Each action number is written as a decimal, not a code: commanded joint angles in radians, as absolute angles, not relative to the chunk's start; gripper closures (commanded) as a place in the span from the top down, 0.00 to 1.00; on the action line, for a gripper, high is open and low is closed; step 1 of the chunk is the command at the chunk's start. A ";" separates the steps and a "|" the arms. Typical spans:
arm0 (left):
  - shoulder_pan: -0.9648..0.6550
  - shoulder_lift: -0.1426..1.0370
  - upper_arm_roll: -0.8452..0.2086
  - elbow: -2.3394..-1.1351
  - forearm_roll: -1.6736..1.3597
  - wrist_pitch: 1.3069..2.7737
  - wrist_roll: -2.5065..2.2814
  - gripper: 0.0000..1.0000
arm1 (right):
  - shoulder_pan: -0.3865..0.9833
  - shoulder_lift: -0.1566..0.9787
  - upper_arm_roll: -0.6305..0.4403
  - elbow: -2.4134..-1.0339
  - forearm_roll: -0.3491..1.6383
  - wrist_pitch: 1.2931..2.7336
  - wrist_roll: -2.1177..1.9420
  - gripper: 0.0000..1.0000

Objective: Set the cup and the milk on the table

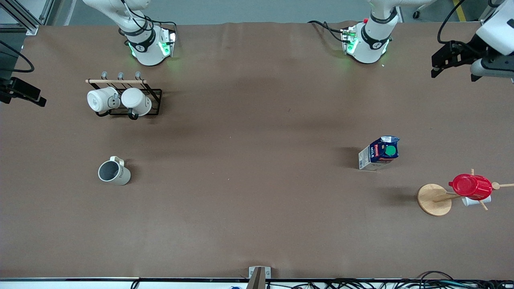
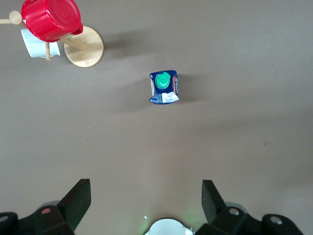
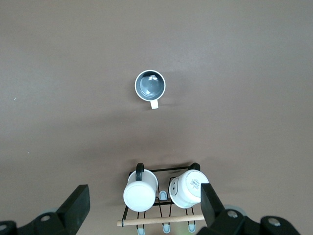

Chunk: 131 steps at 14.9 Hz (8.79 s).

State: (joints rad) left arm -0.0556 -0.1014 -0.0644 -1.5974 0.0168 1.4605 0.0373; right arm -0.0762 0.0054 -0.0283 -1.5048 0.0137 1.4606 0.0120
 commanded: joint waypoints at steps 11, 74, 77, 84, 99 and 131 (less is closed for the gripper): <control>-0.046 0.104 -0.058 -1.885 0.017 1.962 0.038 1.00 | -0.107 0.129 -0.021 -1.796 0.011 1.794 -0.175 1.00; -0.448 0.506 -0.081 -1.425 -0.020 1.902 -0.828 0.38 | 0.646 0.585 -0.017 -1.703 0.028 2.296 0.879 1.00; -0.448 0.523 -0.081 -1.405 -0.021 1.905 -0.836 0.38 | 0.571 0.436 -0.021 -1.703 0.026 2.110 0.827 1.00; -0.514 0.604 -0.081 -1.318 -0.021 1.921 -0.933 0.38 | 0.277 0.134 -0.034 -1.704 -0.038 1.778 0.453 1.00; -0.652 0.661 -0.129 -1.272 -0.021 1.982 -0.962 0.38 | -0.081 0.008 0.014 -1.450 -0.021 1.468 0.112 1.00; -0.361 0.178 0.011 -1.307 0.132 1.542 -0.258 1.00 | -0.066 0.008 0.015 -1.433 0.020 1.417 0.061 1.00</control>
